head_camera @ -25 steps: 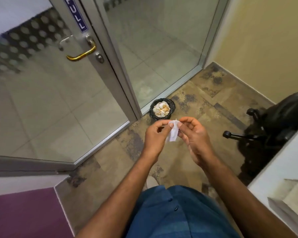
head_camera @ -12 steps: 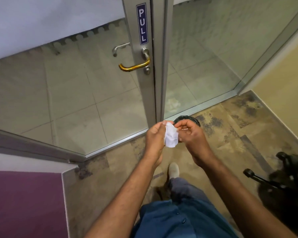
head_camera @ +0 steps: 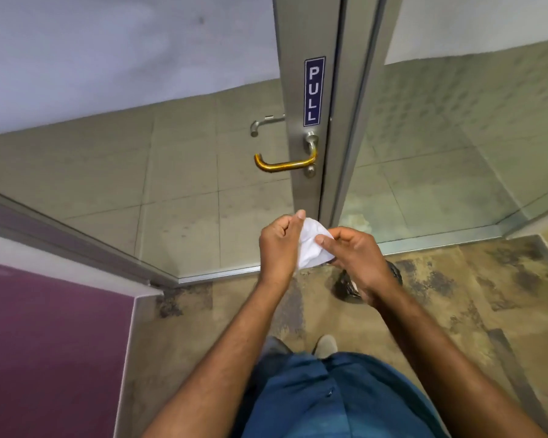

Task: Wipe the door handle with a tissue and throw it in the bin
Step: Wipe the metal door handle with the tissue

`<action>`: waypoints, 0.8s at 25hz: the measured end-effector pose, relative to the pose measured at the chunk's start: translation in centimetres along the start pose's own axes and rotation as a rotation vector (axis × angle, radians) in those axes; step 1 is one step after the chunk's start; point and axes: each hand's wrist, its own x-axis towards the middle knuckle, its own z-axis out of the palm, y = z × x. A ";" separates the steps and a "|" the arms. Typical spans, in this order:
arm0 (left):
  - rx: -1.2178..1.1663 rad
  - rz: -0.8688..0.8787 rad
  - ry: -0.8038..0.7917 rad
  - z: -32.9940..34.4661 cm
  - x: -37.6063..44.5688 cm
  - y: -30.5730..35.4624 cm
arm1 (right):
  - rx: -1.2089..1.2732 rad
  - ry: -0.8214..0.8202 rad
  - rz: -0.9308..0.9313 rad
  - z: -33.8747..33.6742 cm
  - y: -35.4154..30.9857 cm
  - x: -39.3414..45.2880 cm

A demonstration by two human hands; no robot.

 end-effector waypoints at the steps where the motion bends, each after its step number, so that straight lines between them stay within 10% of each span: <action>1: 0.003 -0.001 0.017 -0.2 0.4 0.1 | 0.085 -0.015 0.055 0.0 -0.1 0.6; 9: -0.280 -0.300 -0.015 -1.6 2.6 0.9 | 0.708 -0.056 0.421 2.6 -3.0 4.8; 20: -0.492 -0.184 -0.040 -7.5 8.5 1.9 | -0.080 -0.007 -0.005 8.4 -6.5 8.1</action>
